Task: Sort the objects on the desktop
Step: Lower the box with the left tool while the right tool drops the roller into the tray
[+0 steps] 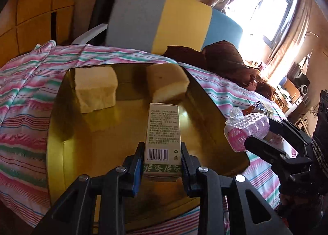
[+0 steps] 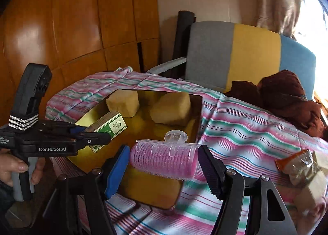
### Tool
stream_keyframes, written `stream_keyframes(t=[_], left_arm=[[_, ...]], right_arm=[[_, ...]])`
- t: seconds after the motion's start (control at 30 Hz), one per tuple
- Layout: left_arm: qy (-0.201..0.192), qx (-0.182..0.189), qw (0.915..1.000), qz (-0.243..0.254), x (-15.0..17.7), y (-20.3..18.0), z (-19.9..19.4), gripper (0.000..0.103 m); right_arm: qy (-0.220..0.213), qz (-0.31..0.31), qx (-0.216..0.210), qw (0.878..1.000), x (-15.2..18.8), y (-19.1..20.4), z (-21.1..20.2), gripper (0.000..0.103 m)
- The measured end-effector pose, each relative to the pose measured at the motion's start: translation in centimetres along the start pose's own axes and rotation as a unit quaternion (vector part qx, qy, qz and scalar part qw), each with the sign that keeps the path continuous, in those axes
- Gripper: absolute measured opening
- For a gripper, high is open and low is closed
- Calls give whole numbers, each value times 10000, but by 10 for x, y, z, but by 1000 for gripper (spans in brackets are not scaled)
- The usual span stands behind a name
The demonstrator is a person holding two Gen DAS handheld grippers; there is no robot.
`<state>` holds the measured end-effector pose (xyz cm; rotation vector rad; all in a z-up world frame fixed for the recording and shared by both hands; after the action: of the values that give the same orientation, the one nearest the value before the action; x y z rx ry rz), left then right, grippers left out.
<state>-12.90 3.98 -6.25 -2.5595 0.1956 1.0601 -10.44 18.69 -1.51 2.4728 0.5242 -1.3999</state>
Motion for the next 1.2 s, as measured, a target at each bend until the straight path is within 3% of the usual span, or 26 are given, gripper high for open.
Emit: stream_keyframes(t=[0.17, 0.4, 0.7, 1.2], left_arm=[[59, -29, 9999, -111, -5, 15, 3, 31], [51, -195, 9994, -276, -6, 38, 0, 31], [217, -599, 9978, -192, -6, 62, 4, 31], [576, -1258, 9896, -383, -19, 89, 30, 31]], right_arm=[[561, -307, -253, 9976, -11, 10, 46, 70], [1077, -607, -20, 9923, -16, 1, 91, 70], [873, -506, 229, 9946, -12, -11, 86, 76], [-26, 251, 331, 9991, 10, -16, 9, 86]])
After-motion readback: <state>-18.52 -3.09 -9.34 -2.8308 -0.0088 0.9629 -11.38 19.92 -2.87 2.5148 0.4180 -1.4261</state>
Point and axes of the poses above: each gripper's, at about its wrist camera, not at the fingertips, and z roughly the way its jaws point, y to its left, x to its underside, the point moved 6 cm from there along z, roughly the way its jaws point, and after that the axes turned 7 degrees about -y, right-handed, at the moved point
